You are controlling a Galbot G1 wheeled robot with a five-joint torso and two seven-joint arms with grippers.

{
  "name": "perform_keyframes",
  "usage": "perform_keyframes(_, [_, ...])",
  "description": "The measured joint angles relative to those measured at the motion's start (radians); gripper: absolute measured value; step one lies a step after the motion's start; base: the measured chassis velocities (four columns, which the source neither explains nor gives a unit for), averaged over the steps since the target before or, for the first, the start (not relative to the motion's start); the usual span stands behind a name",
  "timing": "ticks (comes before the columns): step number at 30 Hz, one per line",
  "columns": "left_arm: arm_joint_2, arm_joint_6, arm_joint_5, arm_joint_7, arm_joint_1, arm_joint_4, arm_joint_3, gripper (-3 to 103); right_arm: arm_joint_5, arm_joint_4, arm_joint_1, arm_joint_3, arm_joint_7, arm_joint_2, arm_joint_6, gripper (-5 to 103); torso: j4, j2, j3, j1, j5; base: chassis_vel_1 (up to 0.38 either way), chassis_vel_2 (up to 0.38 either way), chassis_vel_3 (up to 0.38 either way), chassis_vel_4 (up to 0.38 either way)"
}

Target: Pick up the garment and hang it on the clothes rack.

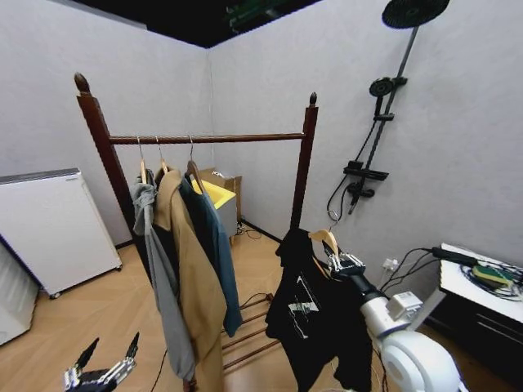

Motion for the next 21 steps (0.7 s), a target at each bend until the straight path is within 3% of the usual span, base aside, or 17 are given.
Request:
perform_keyframes(8, [0.000, 0.000, 0.000, 0.000, 0.000, 0.000, 0.000, 100, -0.010, -0.008, 0.012, -0.013, -0.019, 0.002, -0.005, 10, -0.0001, -0.001, 0.000, 0.001, 0.0003, -0.093, 0.174, 0.174, -0.082])
perform_keyframes(21, [0.000, 0.000, 0.000, 0.000, 0.000, 0.000, 0.000, 100, 0.026, -0.022, 0.031, 0.004, -0.011, -0.046, 0.022, 10, 0.0000, 0.000, 0.000, 0.000, 0.0002, 0.089, 0.022, 0.020, 0.062])
